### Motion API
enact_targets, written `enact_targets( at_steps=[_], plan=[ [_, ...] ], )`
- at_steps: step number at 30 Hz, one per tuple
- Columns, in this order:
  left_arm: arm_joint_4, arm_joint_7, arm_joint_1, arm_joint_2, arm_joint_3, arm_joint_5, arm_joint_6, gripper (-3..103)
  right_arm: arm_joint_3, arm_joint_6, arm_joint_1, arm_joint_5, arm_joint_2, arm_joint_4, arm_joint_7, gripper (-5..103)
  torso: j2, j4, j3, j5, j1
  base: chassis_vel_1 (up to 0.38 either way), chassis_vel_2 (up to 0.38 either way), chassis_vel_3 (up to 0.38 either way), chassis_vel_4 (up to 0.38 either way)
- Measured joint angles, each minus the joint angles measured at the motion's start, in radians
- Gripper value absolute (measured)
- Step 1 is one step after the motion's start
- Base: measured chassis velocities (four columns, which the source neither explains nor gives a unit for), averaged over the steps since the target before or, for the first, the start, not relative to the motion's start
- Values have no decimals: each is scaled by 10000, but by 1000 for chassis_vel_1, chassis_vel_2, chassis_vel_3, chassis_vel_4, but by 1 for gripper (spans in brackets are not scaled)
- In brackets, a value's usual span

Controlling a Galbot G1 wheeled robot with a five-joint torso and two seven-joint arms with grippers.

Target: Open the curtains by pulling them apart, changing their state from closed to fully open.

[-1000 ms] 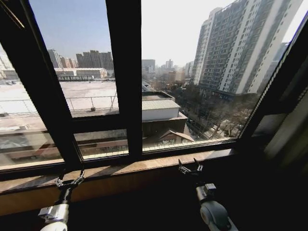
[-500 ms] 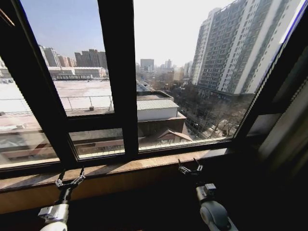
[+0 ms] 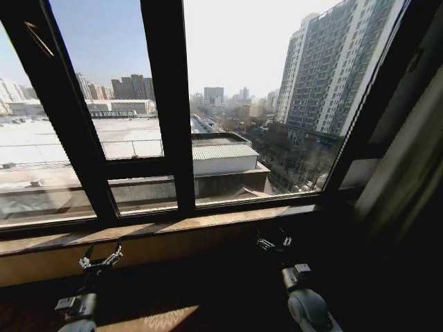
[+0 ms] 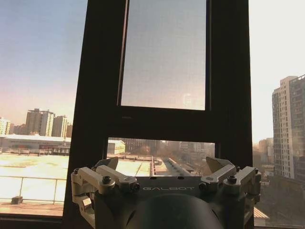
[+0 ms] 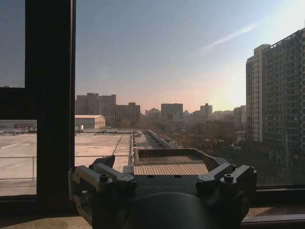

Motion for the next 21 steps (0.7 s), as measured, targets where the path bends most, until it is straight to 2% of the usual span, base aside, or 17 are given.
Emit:
enact_targets(
  at_steps=[8, 13, 16, 21],
  plan=[
    [1, -2, 0, 0, 0, 0, 0, 100, 0, 0, 0, 0, 0, 0, 0, 100, -1, 2, 3, -1, 5, 325, -397, -309, 384],
    [0, -3, 0, 0, -1, 0, 0, 100, 0, 0, -1, 0, 0, 0, 0, 100, 1, 1, -1, 3, -1, 216, -347, -249, 332],
    [0, -3, 2, -1, -1, 0, 0, 100, 0, 0, -2, 0, 0, 0, 1, 100, 5, 0, -3, 5, -5, 121, -228, -156, 198],
    [0, -2, 0, -1, 0, 0, 0, 100, 0, 0, -3, 0, 0, 0, 1, 100, 5, -1, -1, -1, -4, 19, -41, -45, 63]
  ],
)
